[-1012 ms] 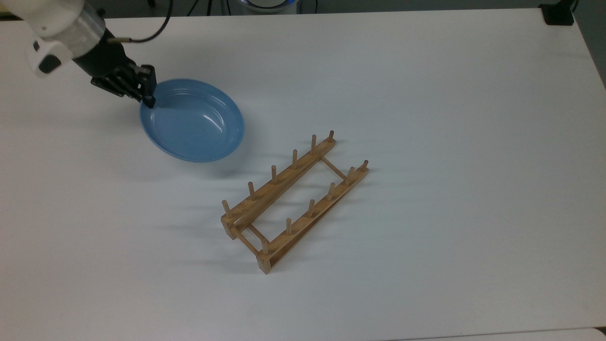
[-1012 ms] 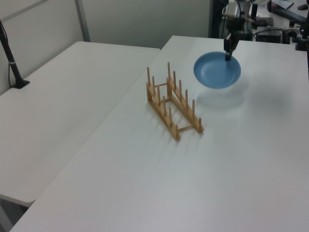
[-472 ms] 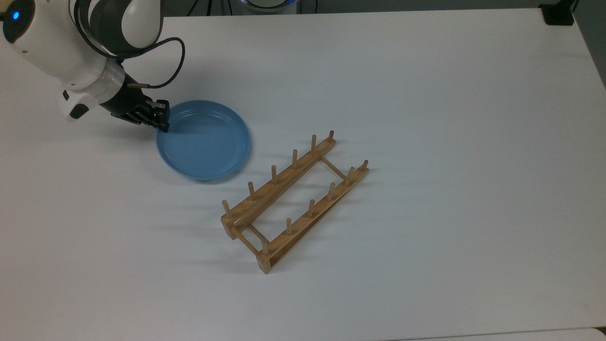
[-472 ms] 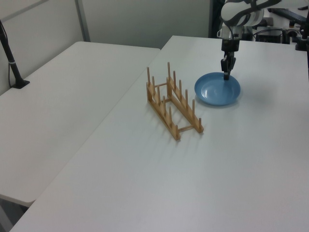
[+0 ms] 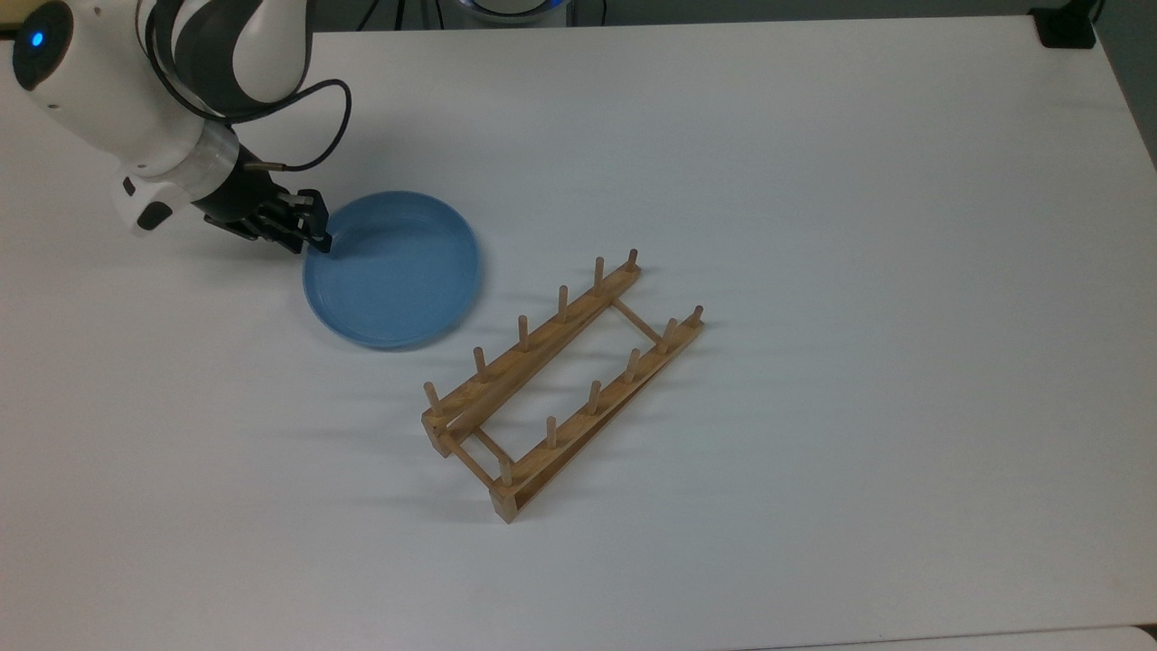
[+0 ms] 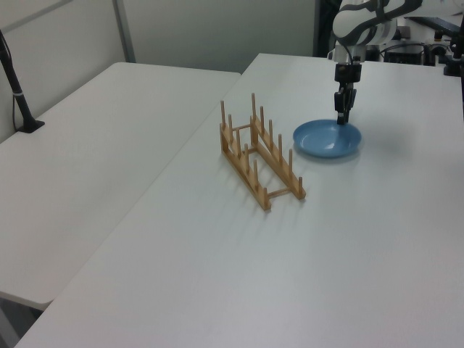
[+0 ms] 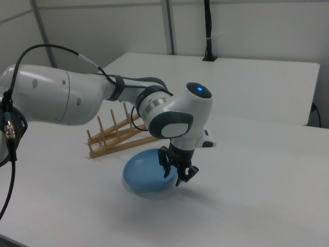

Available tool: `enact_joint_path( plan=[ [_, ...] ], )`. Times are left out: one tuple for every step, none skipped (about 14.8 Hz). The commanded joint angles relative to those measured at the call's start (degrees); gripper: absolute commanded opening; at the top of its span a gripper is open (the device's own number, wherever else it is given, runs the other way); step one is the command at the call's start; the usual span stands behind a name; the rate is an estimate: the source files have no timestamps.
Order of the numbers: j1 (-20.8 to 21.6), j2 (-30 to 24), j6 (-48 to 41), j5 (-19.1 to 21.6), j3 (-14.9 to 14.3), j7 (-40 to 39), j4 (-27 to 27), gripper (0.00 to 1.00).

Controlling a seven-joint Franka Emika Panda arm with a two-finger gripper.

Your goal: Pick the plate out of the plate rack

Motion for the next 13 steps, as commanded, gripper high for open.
enact_joint_path(
  plan=[
    [0.1, -3.1, 1.1, -3.4, -0.6, -0.5, -1.1, 0.96],
    [0.4, -4.2, 1.1, -4.8, -0.6, -0.4, -0.8, 1.0],
    [1.0, -5.6, 1.1, -6.1, -0.6, 0.9, -0.6, 1.0],
    [1.9, -7.0, 1.0, -7.5, -0.6, 3.6, 0.2, 1.0],
    [3.4, -8.3, 1.0, -9.9, -0.2, 7.0, 0.7, 1.0],
    [5.2, -9.8, 0.9, -13.1, 0.0, 11.1, 0.9, 1.0],
    [6.9, -11.3, 0.6, -16.6, 0.1, 15.6, 0.9, 1.0],
    [8.5, -13.3, 0.1, -19.1, 0.5, 19.5, 0.9, 1.0],
    [9.5, -14.9, -1.6, -20.3, 1.6, 22.5, 0.9, 1.0],
    [9.8, -16.3, -3.2, -20.8, 3.2, 24.3, 1.0, 1.0],
    [9.9, -17.6, -4.2, -22.0, 4.8, 25.3, 1.0, 1.0],
    [9.9, -18.8, -5.0, -23.1, 6.2, 26.1, 1.0, 1.0],
    [10.0, -19.7, -6.1, -23.3, 7.7, 27.4, 2.3, 1.0]
  ],
)
